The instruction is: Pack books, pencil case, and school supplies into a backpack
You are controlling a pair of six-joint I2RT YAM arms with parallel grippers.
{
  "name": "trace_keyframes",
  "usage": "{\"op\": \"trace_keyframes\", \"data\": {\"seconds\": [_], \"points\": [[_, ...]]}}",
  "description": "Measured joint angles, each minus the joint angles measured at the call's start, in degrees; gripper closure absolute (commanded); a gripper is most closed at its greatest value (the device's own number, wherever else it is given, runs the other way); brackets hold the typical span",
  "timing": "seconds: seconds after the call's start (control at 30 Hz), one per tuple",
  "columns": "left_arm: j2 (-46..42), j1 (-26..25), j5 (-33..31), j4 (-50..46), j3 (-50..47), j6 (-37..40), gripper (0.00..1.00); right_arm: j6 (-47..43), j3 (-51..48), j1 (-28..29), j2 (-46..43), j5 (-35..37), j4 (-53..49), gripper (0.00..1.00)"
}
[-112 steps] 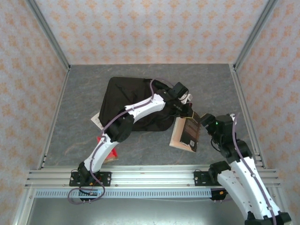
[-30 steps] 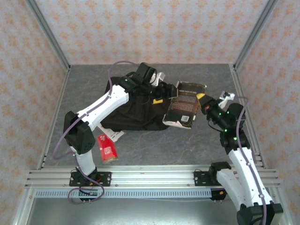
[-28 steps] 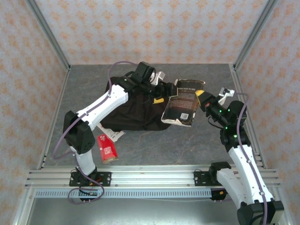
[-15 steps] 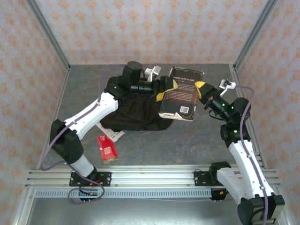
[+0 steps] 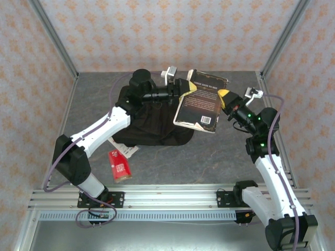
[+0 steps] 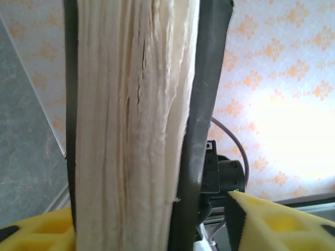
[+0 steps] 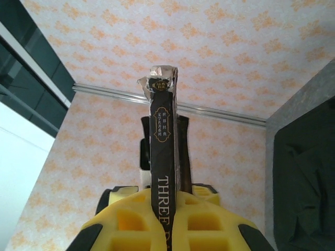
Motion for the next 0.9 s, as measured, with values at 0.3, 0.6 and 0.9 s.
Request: {"op": "trace_keyframes", "data": {"seconds": [0.3,0.6,0.9], "points": [[-1.49,-0.02,-2.03,-8.33,0.35,9.05,1.0,-5.92,3.96,0.0,1.97,-2.38,-8.22,0.6],[-11.32,-0.55,-25.11,-6.32,-13.29,5.01,1.0,-7.52,2.25,5.27,-0.96,5.33,-11.76,0.0],[-16.55,-1.29,-48.85,2.36,-22.8,-8.07,1.0,-1.75,-5.95,20.57,-2.19,22.08,-7.8,0.0]]}}
